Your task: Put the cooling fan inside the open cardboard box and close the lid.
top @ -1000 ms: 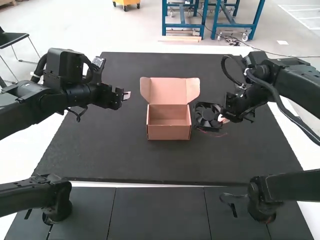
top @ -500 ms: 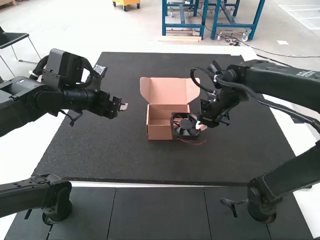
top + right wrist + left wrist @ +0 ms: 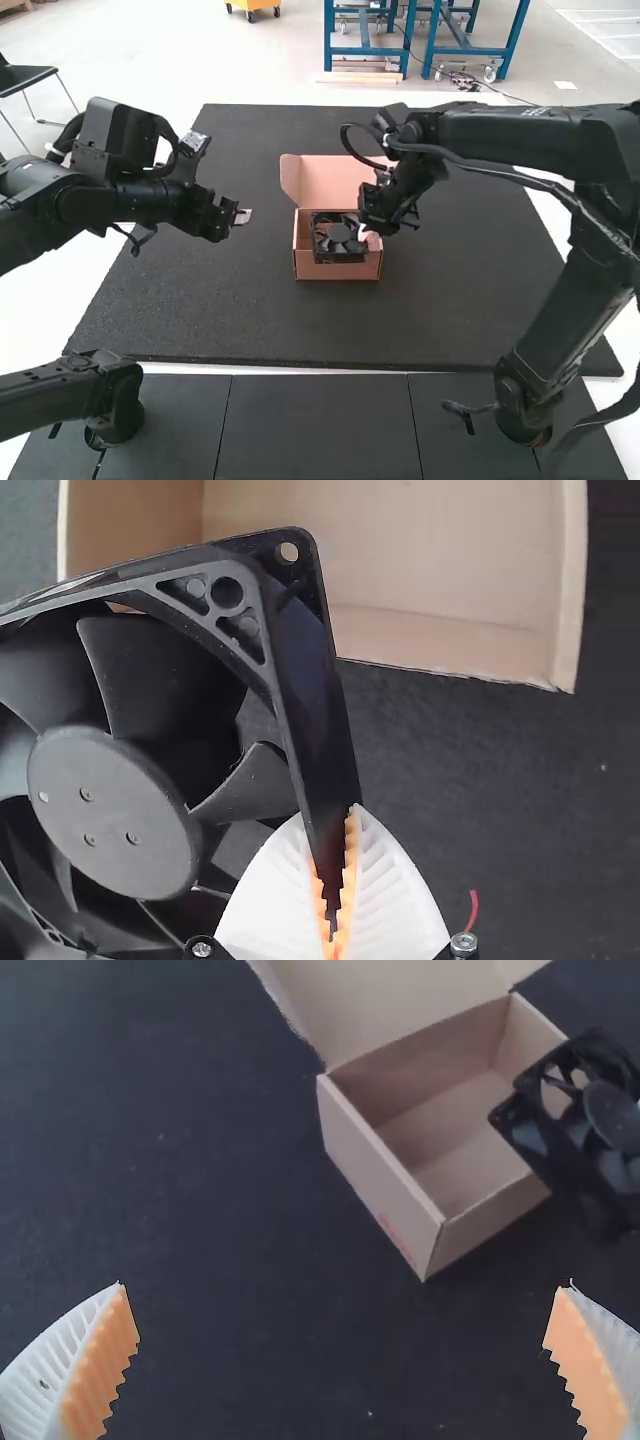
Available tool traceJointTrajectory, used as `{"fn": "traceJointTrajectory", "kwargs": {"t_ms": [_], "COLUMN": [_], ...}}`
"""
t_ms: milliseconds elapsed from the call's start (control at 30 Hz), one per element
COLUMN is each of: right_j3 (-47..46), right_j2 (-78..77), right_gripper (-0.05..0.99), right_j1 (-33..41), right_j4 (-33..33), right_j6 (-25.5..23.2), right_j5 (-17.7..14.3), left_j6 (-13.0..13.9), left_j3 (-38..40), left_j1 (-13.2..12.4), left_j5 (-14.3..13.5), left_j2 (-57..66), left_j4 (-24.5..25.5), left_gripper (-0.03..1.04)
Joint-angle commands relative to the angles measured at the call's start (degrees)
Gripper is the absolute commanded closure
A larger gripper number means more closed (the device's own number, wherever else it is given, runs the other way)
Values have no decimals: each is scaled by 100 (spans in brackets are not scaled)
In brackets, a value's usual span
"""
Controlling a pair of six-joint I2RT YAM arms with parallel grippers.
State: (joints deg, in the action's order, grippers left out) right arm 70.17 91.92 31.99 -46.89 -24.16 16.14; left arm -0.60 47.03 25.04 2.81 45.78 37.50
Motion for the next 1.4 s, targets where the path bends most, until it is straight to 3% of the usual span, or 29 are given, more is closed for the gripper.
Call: {"fn": "traceJointTrajectory", "kwargs": {"t_ms": [0,567,1367], "right_j3": [330,1122,1438], "right_j2": [81,1039,1469], "right_gripper": [96,96,96], "right_j1": [150,-140,-369], "right_j4": [22,128,128], "right_j6": [-168,-607,-238], "right_j5": [117,-76,-401], "left_j6": [78,78,78], "left_j3": [211,184,202], "left_j1": [10,10,10], "left_j5": [36,36,44], "left_j2": [-87,-236,-298], "left_j4": [-41,-120,-155], "left_gripper": [5,5,5]}}
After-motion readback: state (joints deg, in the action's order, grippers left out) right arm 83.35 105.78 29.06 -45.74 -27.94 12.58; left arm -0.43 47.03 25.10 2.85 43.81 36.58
